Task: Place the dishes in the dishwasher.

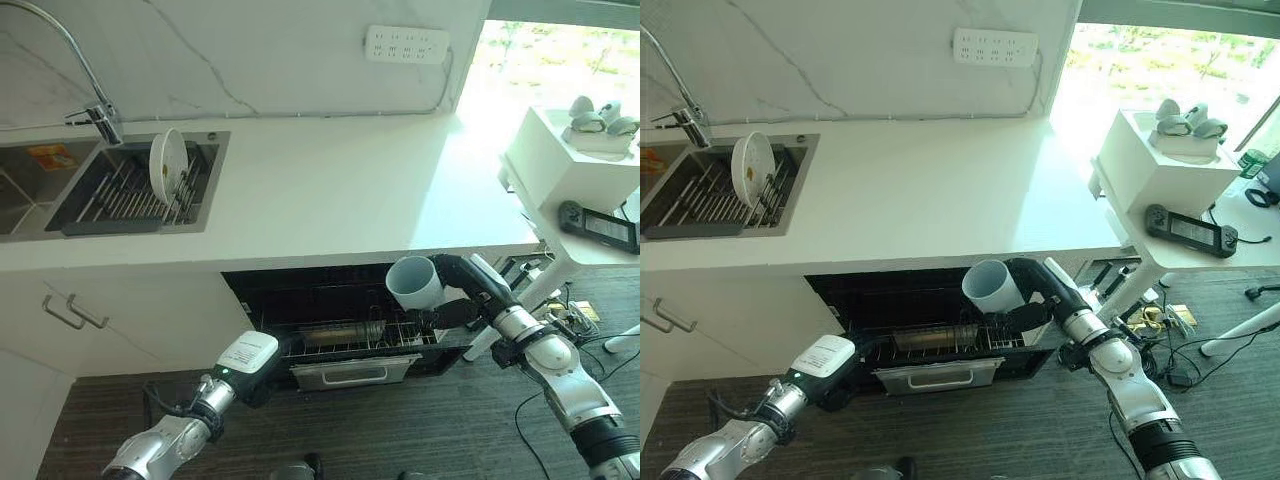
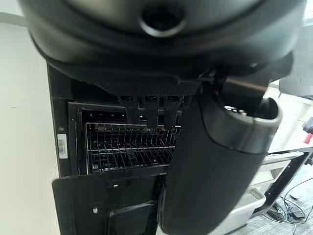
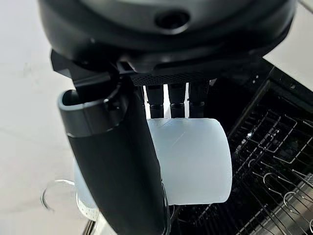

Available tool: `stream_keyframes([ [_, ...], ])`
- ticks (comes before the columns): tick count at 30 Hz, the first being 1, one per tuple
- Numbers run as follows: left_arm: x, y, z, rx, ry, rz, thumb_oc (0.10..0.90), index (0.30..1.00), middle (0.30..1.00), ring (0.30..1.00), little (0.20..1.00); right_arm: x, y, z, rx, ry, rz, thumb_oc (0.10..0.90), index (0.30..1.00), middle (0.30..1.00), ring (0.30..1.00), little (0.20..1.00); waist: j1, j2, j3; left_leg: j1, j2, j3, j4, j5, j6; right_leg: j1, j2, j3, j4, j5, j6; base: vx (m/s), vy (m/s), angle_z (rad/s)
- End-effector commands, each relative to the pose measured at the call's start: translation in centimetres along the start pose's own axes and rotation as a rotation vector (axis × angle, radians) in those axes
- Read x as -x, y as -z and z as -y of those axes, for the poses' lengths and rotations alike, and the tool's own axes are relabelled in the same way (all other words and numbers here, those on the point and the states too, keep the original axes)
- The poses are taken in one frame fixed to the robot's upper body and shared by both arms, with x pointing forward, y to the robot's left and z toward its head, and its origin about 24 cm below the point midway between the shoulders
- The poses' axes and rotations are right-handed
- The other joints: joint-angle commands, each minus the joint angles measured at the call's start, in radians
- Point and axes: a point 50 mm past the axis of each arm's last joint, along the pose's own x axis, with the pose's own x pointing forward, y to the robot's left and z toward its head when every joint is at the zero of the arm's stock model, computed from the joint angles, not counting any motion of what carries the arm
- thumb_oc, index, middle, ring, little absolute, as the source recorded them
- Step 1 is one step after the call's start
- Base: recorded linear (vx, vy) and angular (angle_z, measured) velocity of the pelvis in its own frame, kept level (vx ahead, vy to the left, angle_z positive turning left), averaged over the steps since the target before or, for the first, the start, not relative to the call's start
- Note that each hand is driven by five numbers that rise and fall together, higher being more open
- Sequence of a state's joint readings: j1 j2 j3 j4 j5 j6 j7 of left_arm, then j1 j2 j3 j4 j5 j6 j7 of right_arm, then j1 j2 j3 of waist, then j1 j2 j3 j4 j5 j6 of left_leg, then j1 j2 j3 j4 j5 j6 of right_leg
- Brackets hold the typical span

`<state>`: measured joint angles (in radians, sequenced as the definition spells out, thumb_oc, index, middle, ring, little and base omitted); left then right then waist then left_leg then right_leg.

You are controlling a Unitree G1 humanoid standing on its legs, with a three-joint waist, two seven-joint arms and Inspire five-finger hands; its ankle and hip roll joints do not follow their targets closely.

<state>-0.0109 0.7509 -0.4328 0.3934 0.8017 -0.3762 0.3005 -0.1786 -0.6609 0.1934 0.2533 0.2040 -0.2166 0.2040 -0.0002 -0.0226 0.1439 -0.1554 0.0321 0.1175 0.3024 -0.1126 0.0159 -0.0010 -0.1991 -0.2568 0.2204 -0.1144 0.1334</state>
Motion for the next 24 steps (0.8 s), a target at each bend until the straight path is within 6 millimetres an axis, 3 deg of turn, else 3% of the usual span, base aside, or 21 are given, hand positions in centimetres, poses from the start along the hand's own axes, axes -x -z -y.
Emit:
stream_keyframes([
  [1, -2.2, 0.5, -5.9, -0.051, -0.274, 0.052, 0.800, 0.900, 0.900, 0.900, 0.900, -1.9, -5.4, 2.7, 0.083, 0.094, 0.282, 0.400, 0.300, 0.300, 0.300, 0.300, 0.025, 0.007, 0.014, 0.125, 0.046, 0.032, -0.002, -0.126, -0.003, -0.009, 0.035, -0.006, 0.080, -0.066, 0.009, 0.13, -0.094, 0.23],
  [11, -0.5, 0.8, -4.6, -0.091, -0.169, 0.123, 0.800, 0.900, 0.900, 0.900, 0.900, -2.5, -2.7, 1.8, 0.096, 0.055, 0.146, 0.400, 0.300, 0.300, 0.300, 0.300, 0.062, 0.013, 0.039, 0.151, 0.048, 0.007, -0.002, -0.116, 0.000, 0.026, 0.039, -0.029, 0.080, -0.058, 0.014, 0.09, -0.046, 0.07],
  [18, -1.1, 0.7, -7.3, -0.142, -0.126, 0.212, 0.800, 0.900, 0.900, 0.900, 0.900, -4.0, -2.8, 3.3, 0.136, 0.118, 0.116, 0.400, 0.300, 0.300, 0.300, 0.300, 0.090, 0.027, 0.088, 0.102, 0.054, -0.017, -0.002, -0.084, 0.001, 0.000, 0.041, -0.037, 0.080, -0.040, 0.020, -0.04, -0.057, 0.15],
  [24, -1.1, -0.3, -7.0, -0.090, -0.011, 0.249, 0.800, 0.900, 0.900, 0.900, 0.900, -4.0, -2.5, 3.7, 0.150, 0.135, 0.107, 0.400, 0.300, 0.300, 0.300, 0.300, 0.092, 0.040, 0.092, 0.088, 0.048, -0.027, -0.002, -0.076, 0.000, -0.007, 0.038, -0.031, 0.080, -0.038, 0.024, 0.01, 0.002, 0.03],
])
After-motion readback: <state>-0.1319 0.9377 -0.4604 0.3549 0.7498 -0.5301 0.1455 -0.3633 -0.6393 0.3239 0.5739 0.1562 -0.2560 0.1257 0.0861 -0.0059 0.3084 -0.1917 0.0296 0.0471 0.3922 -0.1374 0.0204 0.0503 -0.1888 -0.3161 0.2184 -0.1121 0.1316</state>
